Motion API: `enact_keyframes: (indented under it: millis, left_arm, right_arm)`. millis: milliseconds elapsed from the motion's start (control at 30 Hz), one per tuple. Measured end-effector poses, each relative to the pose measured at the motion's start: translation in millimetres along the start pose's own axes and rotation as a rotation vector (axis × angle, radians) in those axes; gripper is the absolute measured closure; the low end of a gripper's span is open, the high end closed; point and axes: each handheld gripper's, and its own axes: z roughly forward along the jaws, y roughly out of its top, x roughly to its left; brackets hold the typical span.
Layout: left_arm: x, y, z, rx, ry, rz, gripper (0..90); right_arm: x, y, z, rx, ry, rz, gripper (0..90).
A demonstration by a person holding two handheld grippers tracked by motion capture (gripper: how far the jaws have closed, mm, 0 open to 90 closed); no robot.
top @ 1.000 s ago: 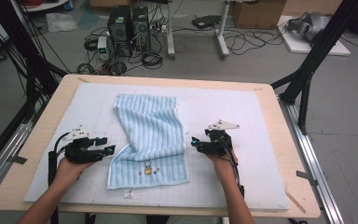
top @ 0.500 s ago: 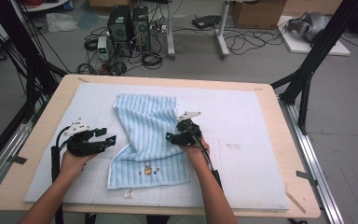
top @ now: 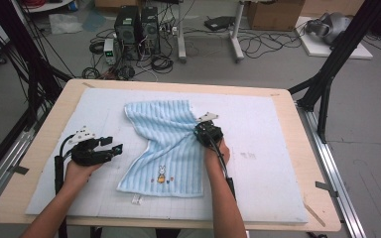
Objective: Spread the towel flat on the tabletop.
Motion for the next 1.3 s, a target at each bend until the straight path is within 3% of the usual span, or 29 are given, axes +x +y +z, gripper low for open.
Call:
enact_keyframes:
  millis: [100, 200, 367, 500, 533, 633, 700, 767, 800, 900, 1067, 1100, 1133, 1200, 1233, 1300]
  left_arm:
    - [-0.2, -0.5, 0.3, -0.001, 0.003, -0.003, 40.7]
    - [0.0, -0.8, 1.0, 0.006, -0.001, -0.003, 41.0]
    - [-0.9, -1.4, 3.1, 0.007, -0.015, -0.009, 42.0]
    - [-3.4, 1.9, 6.8, -0.001, -0.044, -0.011, 47.3]
    - [-6.3, 6.8, 12.6, 0.001, -0.073, -0.01, 48.8]
    - [-9.5, 13.3, 21.4, 0.002, -0.104, -0.025, 49.6]
    - [-13.0, 19.8, 32.4, 0.012, -0.113, -0.02, 54.3]
    - [-18.5, 27.4, 50.3, 0.031, -0.142, -0.041, 55.8]
    - [-18.5, 27.4, 50.3, 0.031, -0.142, -0.041, 56.5]
    - [-29.1, 36.5, 72.3, 0.065, -0.18, -0.036, 56.9]
    - [-37.7, 41.1, 93.9, 0.109, -0.183, -0.026, 57.8]
    - [-43.0, 39.6, 103.0, 0.152, -0.179, 0.004, 59.1]
    - [-43.0, 39.6, 103.0, 0.152, -0.179, 0.004, 62.5]
    - [-47.8, 36.2, 108.6, 0.208, -0.166, 0.056, 67.5]
    - [-49.7, 34.0, 110.1, 0.241, -0.157, 0.088, 83.3]
    - [-49.0, 34.2, 107.1, 0.249, -0.136, 0.097, 87.5]
  right_arm:
    - [-15.4, -2.7, -2.7, -0.006, -0.078, 0.074, 83.1]
    - [-25.7, -7.5, -4.6, -0.014, -0.037, 0.163, 70.5]
    - [-28.1, -12.5, -18.5, -0.076, 0.036, 0.213, 48.8]
    - [-28.2, -16.6, -32.8, -0.088, 0.077, 0.206, 44.1]
    - [-28.2, -20.6, -43.2, -0.111, 0.098, 0.181, 43.9]
    - [-28.0, -25.6, -53.0, -0.107, 0.106, 0.16, 43.4]
    - [-28.6, -36.5, -68.4, -0.106, 0.109, 0.13, 42.5]
    - [-30.9, -44.6, -78.6, -0.106, 0.112, 0.128, 41.0]
    - [-32.4, -48.5, -83.5, -0.11, 0.114, 0.131, 41.1]
    - [-36.9, -58.1, -95.3, -0.118, 0.118, 0.13, 40.9]
    - [-43.4, -67.2, -100.3, -0.12, 0.118, 0.157, 39.9]
    - [-44.1, -68.0, -100.2, -0.12, 0.118, 0.162, 39.8]
    - [-44.1, -68.0, -100.2, -0.12, 0.118, 0.162, 39.8]
    - [-44.2, -69.2, -99.2, -0.117, 0.125, 0.166, 39.5]
    - [-43.0, -70.4, -97.3, -0.107, 0.132, 0.159, 39.6]
    - [-40.9, -71.4, -94.8, -0.099, 0.14, 0.15, 39.6]
